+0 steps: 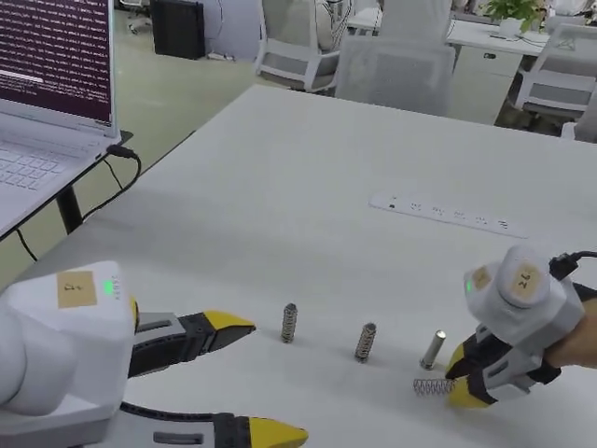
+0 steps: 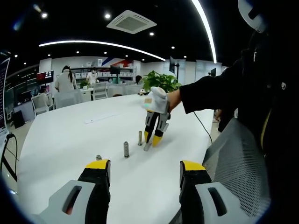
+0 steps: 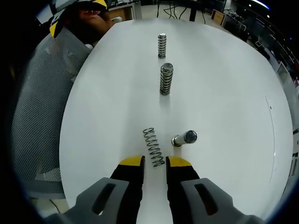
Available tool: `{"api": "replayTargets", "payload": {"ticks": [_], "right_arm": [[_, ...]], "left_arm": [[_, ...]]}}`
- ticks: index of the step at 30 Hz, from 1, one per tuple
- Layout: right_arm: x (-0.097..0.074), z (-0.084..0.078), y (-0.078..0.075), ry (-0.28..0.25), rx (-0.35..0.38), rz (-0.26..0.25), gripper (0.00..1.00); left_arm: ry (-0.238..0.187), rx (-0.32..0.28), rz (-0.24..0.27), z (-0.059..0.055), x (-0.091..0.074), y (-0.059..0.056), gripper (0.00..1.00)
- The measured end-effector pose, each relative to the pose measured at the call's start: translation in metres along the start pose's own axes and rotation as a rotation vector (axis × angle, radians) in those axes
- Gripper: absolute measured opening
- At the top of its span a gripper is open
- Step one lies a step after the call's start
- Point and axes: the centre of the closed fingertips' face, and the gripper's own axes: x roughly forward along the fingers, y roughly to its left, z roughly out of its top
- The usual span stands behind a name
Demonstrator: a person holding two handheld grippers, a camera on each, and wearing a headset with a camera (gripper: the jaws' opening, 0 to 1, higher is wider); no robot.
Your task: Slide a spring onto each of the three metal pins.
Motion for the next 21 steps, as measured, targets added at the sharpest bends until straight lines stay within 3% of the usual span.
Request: {"api": "replayTargets", "payload": {"ticks": [21], "right_arm": [[-0.0007,0.0,0.0034,0.011,-0.082,-0.016,0.09]], "left_arm": [[0.007,0.008,-0.027,-0.0006,0.0038,-0.0042,0.52]]}}
